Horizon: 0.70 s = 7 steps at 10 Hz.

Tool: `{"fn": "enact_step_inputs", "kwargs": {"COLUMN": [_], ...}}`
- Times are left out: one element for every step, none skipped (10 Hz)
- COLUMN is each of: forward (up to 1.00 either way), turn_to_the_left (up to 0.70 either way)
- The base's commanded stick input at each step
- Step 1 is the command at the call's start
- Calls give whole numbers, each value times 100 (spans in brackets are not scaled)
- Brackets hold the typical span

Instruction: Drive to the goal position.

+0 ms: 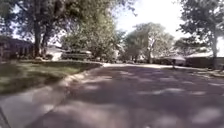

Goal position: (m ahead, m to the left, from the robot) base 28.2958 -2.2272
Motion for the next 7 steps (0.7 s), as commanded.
{"fn": "enact_step_inputs", "kwargs": {"forward": [100,100,100,100,100,100,100], "turn_to_the_left": [0,0,0,0,0,0,0]}}
